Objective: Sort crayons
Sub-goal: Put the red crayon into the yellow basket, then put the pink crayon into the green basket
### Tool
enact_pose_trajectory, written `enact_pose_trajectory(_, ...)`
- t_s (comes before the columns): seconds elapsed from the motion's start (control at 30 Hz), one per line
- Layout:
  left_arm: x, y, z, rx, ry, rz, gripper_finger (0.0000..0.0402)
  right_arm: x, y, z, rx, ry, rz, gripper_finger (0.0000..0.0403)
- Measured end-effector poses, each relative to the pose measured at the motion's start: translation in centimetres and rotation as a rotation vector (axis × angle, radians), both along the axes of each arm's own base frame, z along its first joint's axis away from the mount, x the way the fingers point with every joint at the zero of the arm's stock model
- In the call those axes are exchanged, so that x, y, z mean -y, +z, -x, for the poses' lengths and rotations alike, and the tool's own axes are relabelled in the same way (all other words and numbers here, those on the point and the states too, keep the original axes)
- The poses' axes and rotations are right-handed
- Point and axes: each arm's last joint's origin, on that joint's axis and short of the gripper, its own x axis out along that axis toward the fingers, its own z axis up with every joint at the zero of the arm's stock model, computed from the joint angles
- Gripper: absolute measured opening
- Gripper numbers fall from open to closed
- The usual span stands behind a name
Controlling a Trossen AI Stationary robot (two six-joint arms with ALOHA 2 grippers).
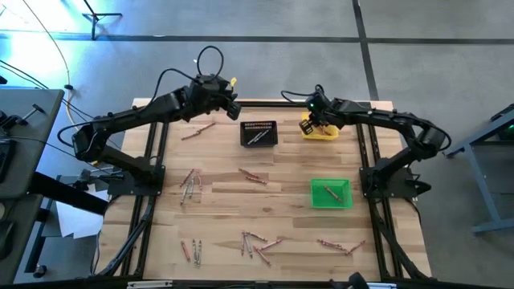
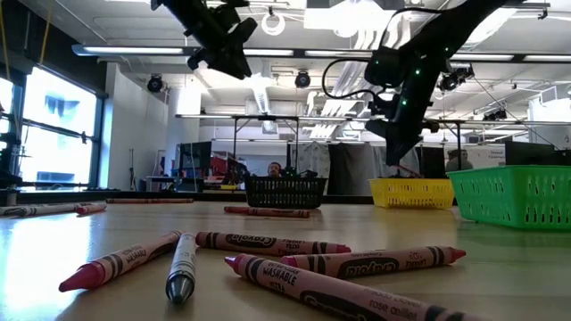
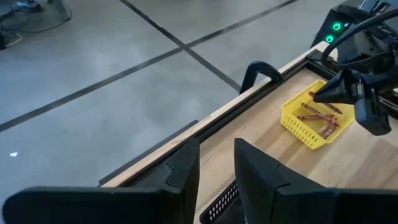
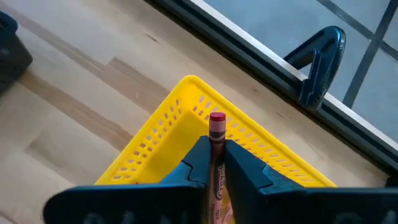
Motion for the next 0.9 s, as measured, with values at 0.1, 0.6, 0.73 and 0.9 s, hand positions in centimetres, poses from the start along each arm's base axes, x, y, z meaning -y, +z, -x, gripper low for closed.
enact_pose_trajectory(0.1, 0.0, 0.0, 0.0, 0.0, 0.0, 0.0, 0.0085, -0.2, 0.4, 0.3, -0.011, -0.006, 0.005, 0.0055)
enact_pose_trajectory(0.6, 0.3, -0.2, -0.1, 0.01, -0.067, 0.051, 0.0085, -5.7, 4.9, 4.2, 0.189, 0.025, -0.343, 0.0117)
enact_pose_trajectory(0.73, 0.5, -0.2, -0.2, 0.013, -0.085, 0.056, 0.0085, -9.5, 4.8, 4.0, 0.118, 0.109, -0.551, 0.0117)
enact_pose_trajectory(0.9, 1.1, -0.2, -0.5, 0.035, -0.09, 0.078, 0.0085, -15.5, 4.2, 3.2, -0.037, 0.278, -0.641, 0.0116)
